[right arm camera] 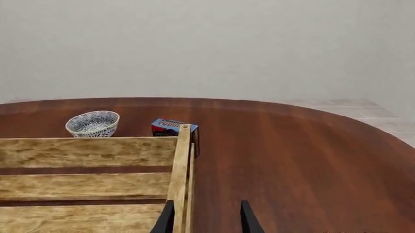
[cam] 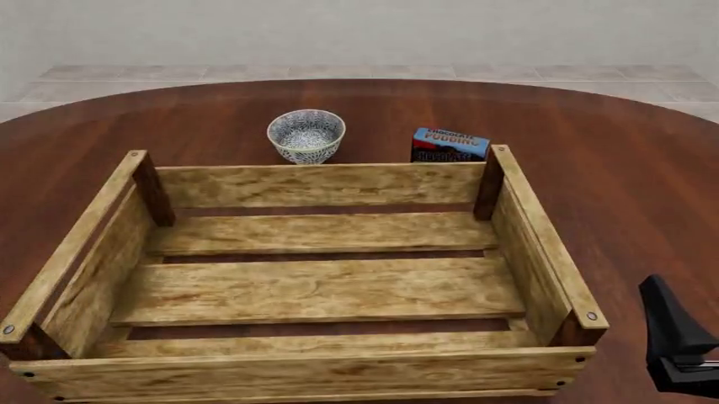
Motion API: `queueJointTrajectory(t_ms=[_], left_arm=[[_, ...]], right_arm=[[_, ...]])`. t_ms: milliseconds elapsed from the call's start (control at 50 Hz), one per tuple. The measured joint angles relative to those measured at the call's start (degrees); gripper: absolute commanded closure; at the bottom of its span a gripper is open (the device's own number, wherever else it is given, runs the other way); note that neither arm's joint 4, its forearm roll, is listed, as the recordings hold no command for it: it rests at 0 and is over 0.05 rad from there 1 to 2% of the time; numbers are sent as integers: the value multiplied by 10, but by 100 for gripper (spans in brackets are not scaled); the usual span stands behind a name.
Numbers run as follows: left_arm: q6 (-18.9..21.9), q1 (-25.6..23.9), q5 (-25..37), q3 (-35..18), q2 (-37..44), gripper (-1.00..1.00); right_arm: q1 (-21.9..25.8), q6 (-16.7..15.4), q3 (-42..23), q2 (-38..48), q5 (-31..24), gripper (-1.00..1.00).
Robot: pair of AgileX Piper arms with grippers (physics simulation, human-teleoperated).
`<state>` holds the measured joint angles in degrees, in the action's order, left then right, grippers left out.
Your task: Pick up the salad dressing and put it in the tray.
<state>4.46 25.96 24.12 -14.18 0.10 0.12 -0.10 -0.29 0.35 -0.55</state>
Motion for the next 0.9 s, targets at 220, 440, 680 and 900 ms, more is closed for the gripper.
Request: queueJointTrajectory(t_ms=[220, 440, 680, 900], left_arm=[[5, 34, 18, -6, -1, -100], [6, 66, 27, -4, -1, -100], [7, 97, 33, 2, -1, -100], [8, 119, 33, 14, -1, -100]], right_arm=[[2, 0, -1, 1, -1, -100], [3, -2, -2, 0, -3, -100], [2, -4, -3, 0, -5, -100], [2, -7, -3, -1, -5, -100]])
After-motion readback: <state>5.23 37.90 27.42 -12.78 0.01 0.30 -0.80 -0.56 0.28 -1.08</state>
